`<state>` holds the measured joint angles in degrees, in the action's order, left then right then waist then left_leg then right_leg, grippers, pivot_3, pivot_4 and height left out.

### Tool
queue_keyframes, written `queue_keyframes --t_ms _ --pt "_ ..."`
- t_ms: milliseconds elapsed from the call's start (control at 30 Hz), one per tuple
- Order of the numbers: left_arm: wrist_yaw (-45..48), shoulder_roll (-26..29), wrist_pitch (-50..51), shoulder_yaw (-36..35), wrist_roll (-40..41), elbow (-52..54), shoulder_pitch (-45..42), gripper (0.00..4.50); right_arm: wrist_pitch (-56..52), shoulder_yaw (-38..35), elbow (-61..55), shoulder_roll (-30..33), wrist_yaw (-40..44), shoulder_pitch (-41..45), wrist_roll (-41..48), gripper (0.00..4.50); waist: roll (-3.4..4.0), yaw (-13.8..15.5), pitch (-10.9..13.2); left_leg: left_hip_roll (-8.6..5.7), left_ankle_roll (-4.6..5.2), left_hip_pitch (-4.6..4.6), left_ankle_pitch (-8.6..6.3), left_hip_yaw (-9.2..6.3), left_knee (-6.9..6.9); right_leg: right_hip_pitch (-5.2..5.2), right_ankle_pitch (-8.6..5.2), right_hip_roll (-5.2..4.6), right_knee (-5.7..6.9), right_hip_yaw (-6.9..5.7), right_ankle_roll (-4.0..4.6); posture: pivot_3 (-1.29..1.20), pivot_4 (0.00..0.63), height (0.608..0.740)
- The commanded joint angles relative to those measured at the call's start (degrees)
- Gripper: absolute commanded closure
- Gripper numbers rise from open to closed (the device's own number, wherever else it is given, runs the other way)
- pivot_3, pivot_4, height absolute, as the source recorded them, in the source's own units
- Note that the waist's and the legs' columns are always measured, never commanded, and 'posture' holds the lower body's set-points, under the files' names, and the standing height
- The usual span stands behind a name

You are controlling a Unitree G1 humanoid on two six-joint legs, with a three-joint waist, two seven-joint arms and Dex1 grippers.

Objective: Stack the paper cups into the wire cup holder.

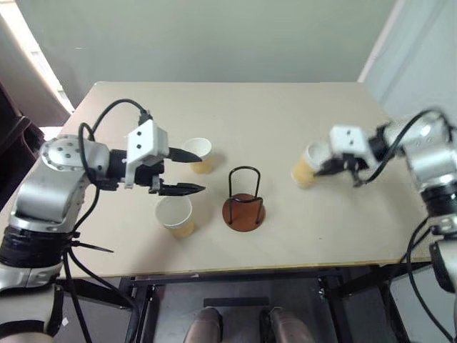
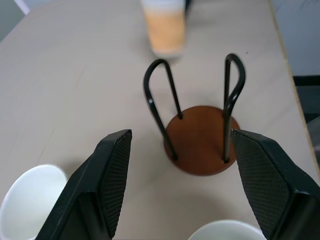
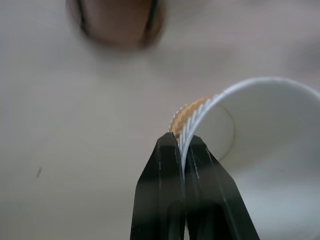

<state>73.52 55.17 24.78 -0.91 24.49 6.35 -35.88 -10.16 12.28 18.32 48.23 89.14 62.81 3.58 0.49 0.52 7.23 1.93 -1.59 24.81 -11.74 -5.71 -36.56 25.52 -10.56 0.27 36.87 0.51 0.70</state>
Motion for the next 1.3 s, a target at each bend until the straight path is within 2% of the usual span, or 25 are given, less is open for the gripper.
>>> queue_keyframes --t_ms 33,200,600,733,933,1100,1300 --pt "0.16 0.93 -1.10 -1.87 -0.01 0.34 0.51 1.10 -3.84 -2.67 -7.42 -2.08 1.48 4.16 6.09 4.45 -0.08 -0.07 -0.04 0.01 0.00 -0.03 0.00 0.00 0.07 0.00 -0.06 0.01 0.00 -0.02 0.07 0.00 0.150 0.740" --pt "-0.15 1.24 -1.34 -2.42 -0.05 0.92 1.89 1.10 -4.80 1.77 -15.72 -5.74 3.36 3.51 9.55 4.45 -0.17 0.01 -0.10 0.09 -0.07 -0.07 0.00 -0.04 0.20 -0.01 -0.22 0.03 0.03 -0.16 0.23 0.00 0.150 0.740" --pt "-1.65 2.46 -0.64 -4.08 0.18 2.95 5.99 1.10 -4.09 5.61 -18.87 -7.07 3.36 0.10 10.57 4.45 -0.16 0.16 -0.09 0.08 -0.09 0.06 0.01 -0.07 -0.08 0.02 -0.27 0.02 0.13 -0.19 0.35 0.00 0.150 0.740" --pt "-1.93 2.86 -0.36 -4.28 0.41 3.26 6.15 1.10 -3.10 6.88 -17.56 -7.75 2.38 -0.44 8.41 3.65 -0.16 0.15 -0.09 0.08 -0.10 0.06 0.02 -0.07 -0.11 0.02 -0.27 0.02 0.13 -0.19 0.34 0.00 0.150 0.740" --pt "-1.92 3.17 -0.09 -4.23 0.25 3.08 5.41 1.10 -1.64 7.24 -15.76 -8.31 1.36 -0.18 5.90 1.67 -0.16 0.15 -0.09 0.08 -0.10 0.06 0.01 -0.08 -0.12 0.02 -0.23 0.02 0.14 -0.19 0.30 0.00 0.150 0.740" --pt "0.58 5.35 -2.09 -3.07 -1.87 -0.83 3.10 1.10 -6.13 2.65 -14.85 -8.16 0.42 0.83 10.13 0.04 -0.17 0.16 -0.09 0.08 -0.11 0.07 0.01 -0.08 -0.09 0.04 -0.22 0.02 0.13 -0.20 0.28 0.00 0.150 0.740" --pt "8.53 8.82 -8.00 3.82 -8.48 -9.39 -2.01 1.10 -13.01 -0.85 -20.08 -8.12 -2.44 -3.43 15.13 0.04 -0.18 0.28 -0.10 0.08 -0.11 0.07 0.01 -0.08 -0.09 0.04 -0.29 0.02 0.12 -0.18 0.40 0.00 0.150 0.740"
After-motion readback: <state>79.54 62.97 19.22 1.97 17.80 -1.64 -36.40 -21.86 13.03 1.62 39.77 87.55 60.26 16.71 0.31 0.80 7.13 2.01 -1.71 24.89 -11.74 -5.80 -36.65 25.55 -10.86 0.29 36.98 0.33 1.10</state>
